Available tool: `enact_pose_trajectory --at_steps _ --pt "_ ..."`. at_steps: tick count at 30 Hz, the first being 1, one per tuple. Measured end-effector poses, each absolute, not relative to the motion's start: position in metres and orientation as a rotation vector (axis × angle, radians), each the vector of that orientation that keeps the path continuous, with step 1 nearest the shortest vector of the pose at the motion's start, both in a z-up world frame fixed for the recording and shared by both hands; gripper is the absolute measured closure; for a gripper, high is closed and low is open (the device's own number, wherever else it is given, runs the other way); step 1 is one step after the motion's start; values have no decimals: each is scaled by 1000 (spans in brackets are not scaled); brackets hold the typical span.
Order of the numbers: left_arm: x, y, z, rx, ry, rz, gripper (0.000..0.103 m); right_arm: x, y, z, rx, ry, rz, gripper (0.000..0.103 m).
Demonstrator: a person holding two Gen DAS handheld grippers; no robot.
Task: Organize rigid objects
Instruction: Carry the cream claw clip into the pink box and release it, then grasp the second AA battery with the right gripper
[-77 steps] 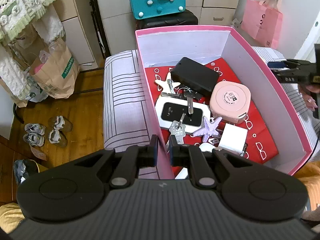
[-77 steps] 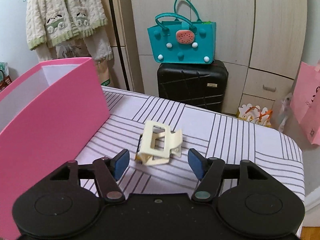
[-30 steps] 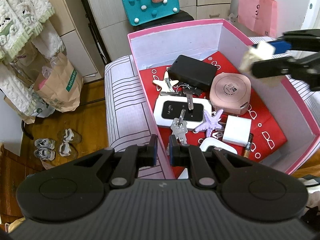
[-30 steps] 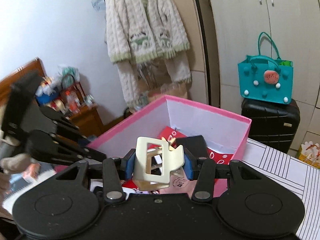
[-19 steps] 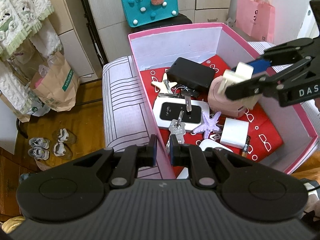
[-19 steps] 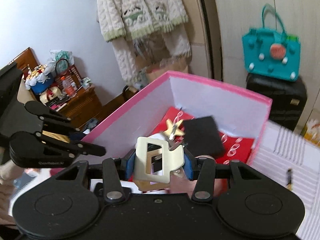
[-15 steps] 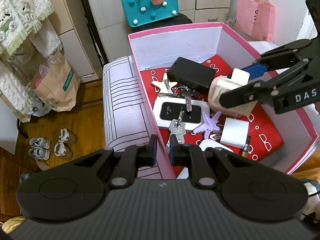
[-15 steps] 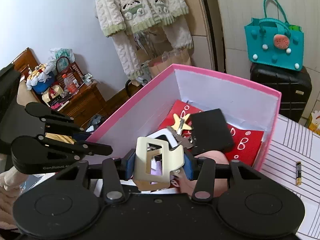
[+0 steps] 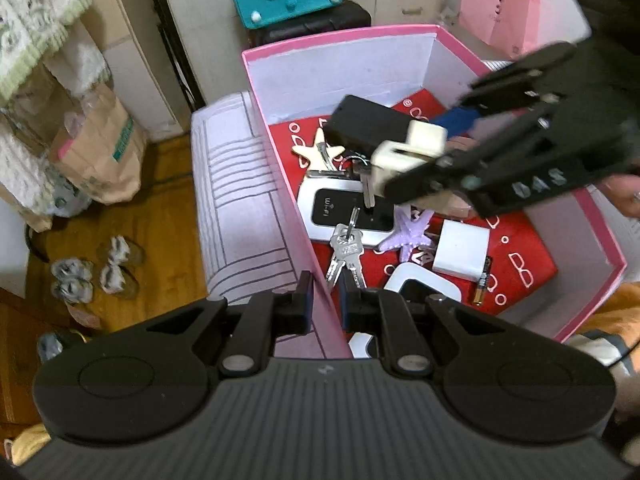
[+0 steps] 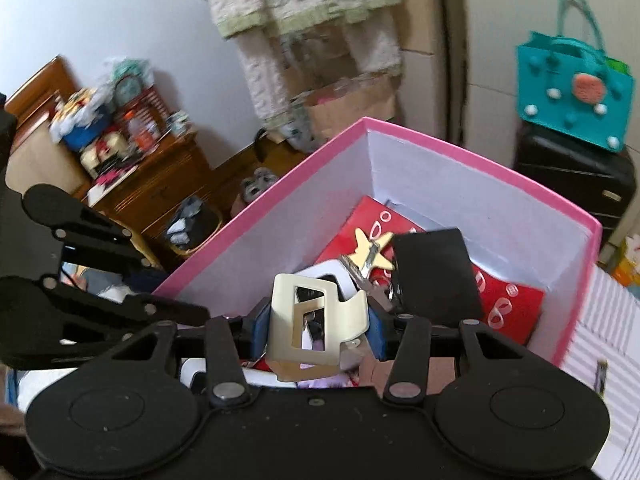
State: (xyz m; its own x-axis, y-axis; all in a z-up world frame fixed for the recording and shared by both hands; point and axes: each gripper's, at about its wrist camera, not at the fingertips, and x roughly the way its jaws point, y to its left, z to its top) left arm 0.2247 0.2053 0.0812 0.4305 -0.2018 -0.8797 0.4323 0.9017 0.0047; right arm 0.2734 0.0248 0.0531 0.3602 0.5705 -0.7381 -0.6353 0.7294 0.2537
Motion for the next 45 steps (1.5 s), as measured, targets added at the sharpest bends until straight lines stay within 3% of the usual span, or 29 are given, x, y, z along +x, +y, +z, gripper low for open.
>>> enact_pose_trajectory --at_steps 6,11,21,29,35,36,37,38,45 --pt "232 214 79 188 1078 -414 90 300 43 42 -186 1005 856 50" --pt "229 212 78 195 1078 -408 90 288 36 52 -226 892 843 47" --pt "225 216 77 188 1060 -419 89 212 -97 90 56 619 576 45" --pt "222 214 77 199 1037 -417 89 159 -166 29 282 581 405 45" --pt "221 214 78 187 1039 -396 89 182 -161 -9 109 646 275 64" --pt "221 215 78 188 1032 -394 89 192 -160 -10 93 670 275 69" --pt "220 215 77 188 1025 -391 89 200 -161 -9 81 690 297 83" --pt "220 215 77 182 1023 -388 89 207 -162 -8 74 704 309 87" --pt "222 218 76 167 1030 -395 89 264 -161 8 -66 679 266 81"
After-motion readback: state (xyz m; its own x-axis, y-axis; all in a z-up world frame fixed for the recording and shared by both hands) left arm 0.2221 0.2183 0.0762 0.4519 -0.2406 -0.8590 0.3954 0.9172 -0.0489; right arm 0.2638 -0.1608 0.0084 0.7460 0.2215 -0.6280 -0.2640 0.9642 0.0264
